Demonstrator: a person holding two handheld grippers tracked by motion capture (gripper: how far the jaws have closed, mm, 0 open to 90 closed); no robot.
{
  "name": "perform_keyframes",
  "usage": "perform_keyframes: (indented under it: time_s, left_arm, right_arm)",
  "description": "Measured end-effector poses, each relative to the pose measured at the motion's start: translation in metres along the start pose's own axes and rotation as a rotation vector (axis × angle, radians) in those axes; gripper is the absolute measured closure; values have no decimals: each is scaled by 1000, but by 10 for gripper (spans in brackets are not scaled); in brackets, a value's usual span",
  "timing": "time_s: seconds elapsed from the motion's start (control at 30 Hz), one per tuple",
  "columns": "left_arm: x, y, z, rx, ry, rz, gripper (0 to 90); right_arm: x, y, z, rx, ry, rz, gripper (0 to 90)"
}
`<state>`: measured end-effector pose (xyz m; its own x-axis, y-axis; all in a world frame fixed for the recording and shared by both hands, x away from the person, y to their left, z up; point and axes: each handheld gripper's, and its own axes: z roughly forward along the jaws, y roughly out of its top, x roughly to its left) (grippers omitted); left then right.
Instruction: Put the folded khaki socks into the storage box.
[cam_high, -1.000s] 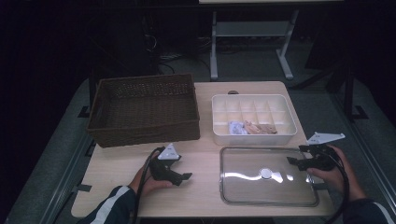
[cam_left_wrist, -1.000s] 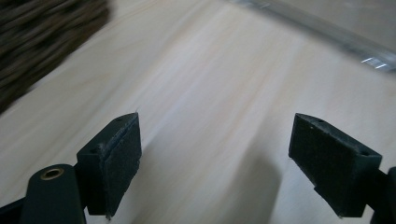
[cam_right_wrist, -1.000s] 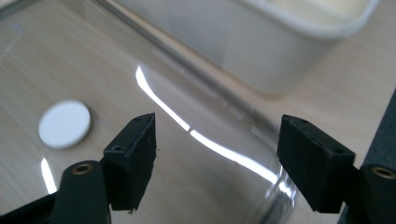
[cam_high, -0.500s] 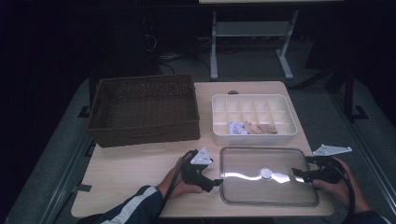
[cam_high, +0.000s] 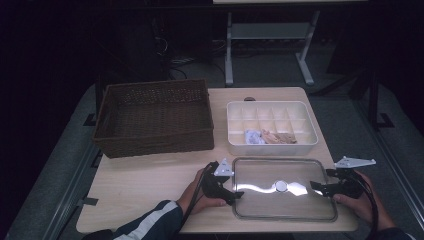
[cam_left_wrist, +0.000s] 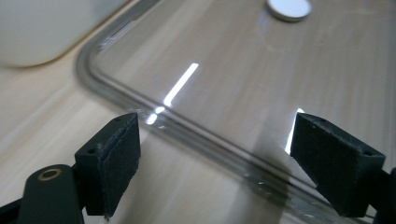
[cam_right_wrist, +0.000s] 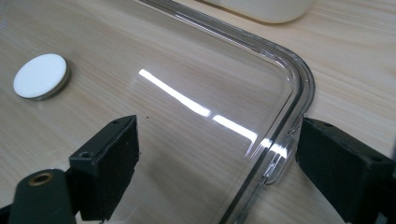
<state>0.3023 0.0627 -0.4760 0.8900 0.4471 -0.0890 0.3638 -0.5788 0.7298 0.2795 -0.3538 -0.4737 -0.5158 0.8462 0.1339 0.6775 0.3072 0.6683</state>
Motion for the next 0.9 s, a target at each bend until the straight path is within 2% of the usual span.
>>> perform_keyframes:
  time_s: [0.1,0.13,0.17,0.2,0.23,0.27,0.3,0.33,0.37,0.4,0.43,0.47,0.5,0.6,0.7,0.73,0.8,0.83,0.9]
  left_arm:
    - [8,-5,-7,9,8,-7,152]
    - [14,-9,-15,21,15,-12,152]
    - [14,-9,-15,21,15,-12,153]
    - [21,-15,-24,35,25,-19,153]
    - [21,-15,-24,35,25,-19,153]
    - [24,-18,-28,39,28,-23,153]
    - [28,-21,-33,41,36,-29,153]
    - [32,-25,-37,38,47,-40,154]
    - [36,-28,-42,42,52,-45,154]
    - [44,-34,-50,43,74,-61,156]
    - [44,-34,-50,43,74,-61,156]
    - [50,-40,-58,40,87,-90,156]
    - [50,-40,-58,40,87,-90,158]
    - [58,-49,-70,48,113,-109,159]
    - [56,-51,-72,30,122,-127,160]
    - [51,-51,-72,45,123,-127,160]
    - [48,-51,-71,42,117,-127,159]
    - [44,-51,-70,34,114,-130,158]
    - [39,-50,-68,18,140,-159,158]
  right_arm:
    - [5,2,3,2,11,-9,125]
    - [12,5,7,0,26,-30,125]
    - [16,7,9,3,34,-37,125]
    - [21,9,12,10,38,-40,124]
    - [21,9,12,10,38,-40,124]
    - [30,14,18,13,52,-65,116]
    - [30,14,18,13,52,-65,116]
    - [39,20,24,23,74,-88,112]
    - [39,20,24,23,74,-88,112]
    - [49,25,31,22,85,-97,106]
    - [49,25,31,22,85,-97,106]
    - [58,29,38,10,99,-112,103]
    - [58,29,38,10,99,-112,103]
    - [72,35,48,-11,118,-127,104]
    - [76,36,51,-14,114,-128,105]
    - [80,37,52,-14,109,-129,105]
    - [82,37,52,-14,107,-119,106]
    - [83,37,53,-20,107,-130,106]
    - [84,37,53,-20,105,-125,107]
